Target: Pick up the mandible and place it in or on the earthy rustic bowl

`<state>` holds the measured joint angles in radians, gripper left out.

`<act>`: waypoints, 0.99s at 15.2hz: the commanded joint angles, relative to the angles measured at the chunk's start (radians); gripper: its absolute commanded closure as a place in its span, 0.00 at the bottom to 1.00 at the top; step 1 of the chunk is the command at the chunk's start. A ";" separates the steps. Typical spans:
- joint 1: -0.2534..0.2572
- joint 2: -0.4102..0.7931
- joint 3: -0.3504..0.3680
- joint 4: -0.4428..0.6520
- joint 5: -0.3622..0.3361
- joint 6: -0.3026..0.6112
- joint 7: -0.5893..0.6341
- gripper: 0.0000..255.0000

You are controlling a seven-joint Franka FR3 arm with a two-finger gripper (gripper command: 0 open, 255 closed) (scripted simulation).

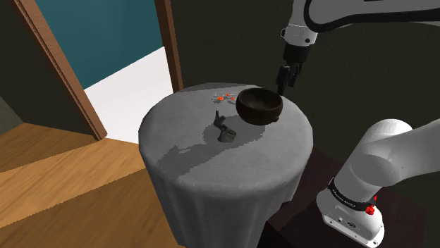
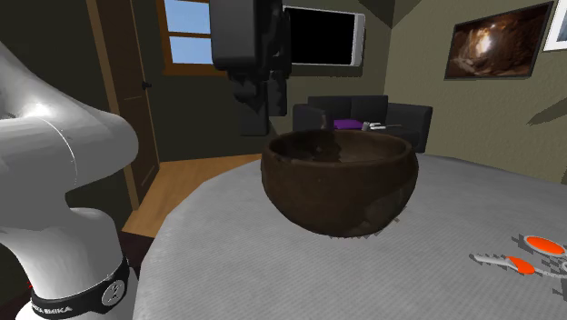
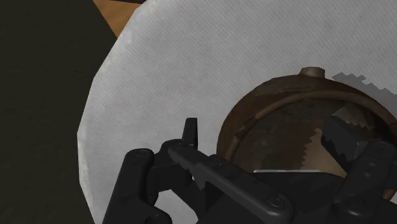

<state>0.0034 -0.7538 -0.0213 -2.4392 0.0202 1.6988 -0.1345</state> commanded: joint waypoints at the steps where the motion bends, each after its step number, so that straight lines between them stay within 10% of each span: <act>1: 0.000 0.000 0.000 0.000 0.000 0.000 0.000 0.00; 15: 0.063 0.380 0.433 0.258 -0.043 -0.026 0.461 0.00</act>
<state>0.0648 -0.4133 0.3808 -2.2063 -0.0109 1.6747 0.2882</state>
